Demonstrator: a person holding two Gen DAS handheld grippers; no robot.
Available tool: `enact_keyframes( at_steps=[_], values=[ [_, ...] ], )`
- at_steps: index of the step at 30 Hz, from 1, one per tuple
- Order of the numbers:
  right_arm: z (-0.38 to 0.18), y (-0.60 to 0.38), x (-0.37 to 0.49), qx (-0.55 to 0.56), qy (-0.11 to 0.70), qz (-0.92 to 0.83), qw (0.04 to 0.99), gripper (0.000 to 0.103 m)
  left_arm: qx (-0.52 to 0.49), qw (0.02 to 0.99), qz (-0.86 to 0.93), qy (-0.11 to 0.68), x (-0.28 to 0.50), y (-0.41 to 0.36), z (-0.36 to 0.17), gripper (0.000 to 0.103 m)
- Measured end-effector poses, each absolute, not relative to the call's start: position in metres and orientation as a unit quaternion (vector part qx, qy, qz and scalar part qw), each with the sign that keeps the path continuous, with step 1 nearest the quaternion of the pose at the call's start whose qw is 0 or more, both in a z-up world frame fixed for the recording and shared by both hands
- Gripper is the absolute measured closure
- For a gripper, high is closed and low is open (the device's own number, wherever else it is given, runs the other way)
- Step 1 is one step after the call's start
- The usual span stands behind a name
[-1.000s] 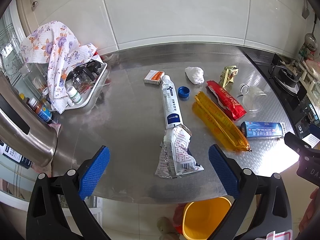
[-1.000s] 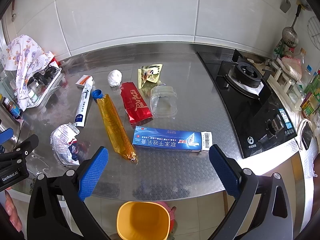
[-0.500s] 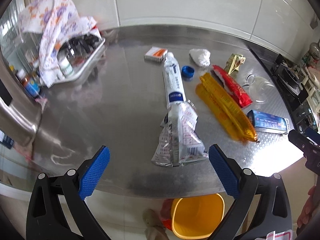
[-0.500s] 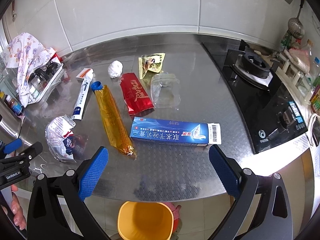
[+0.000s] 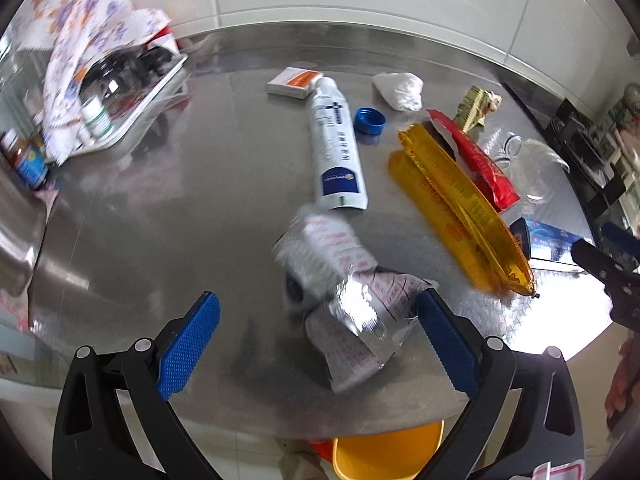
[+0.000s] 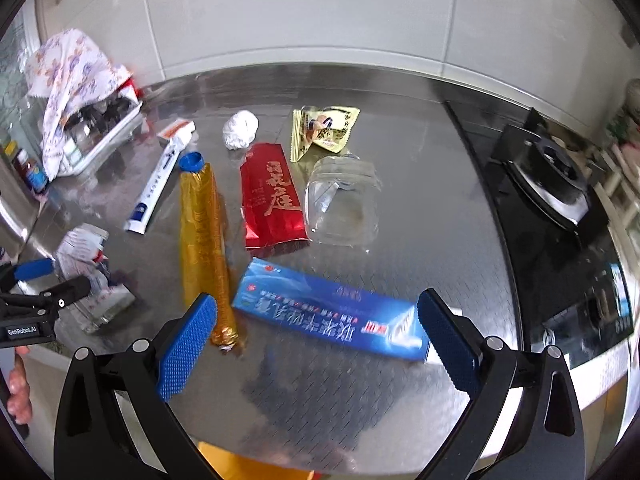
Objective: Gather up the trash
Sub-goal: 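Grasp the silver-white wrapper with the left tool while the right tool grasps the blue toothpaste box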
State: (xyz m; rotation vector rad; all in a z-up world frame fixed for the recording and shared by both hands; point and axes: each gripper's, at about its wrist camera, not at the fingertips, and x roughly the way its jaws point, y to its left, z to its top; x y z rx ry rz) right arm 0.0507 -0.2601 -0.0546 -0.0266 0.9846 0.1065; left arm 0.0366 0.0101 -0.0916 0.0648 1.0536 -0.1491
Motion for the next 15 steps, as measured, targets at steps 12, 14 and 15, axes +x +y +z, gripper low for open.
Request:
enact_keyframes(
  at_steps=[12,14,15],
  values=[
    [-0.088,-0.262,0.065,-0.054,0.497,0.123,0.857,0.005,0.020,0.853,-0.086,0.515,0.050,0.000,-0.103,0.004],
    [-0.093,-0.262,0.067,-0.055,0.500,0.131,0.854,0.011,0.018,0.850,-0.091,0.518,0.051,-0.001,-0.106,0.004],
    [-0.099,-0.263,0.069,-0.057,0.509,0.131,0.849,0.013,0.017,0.849,-0.094,0.520,0.053,-0.002,-0.107,0.004]
  ],
)
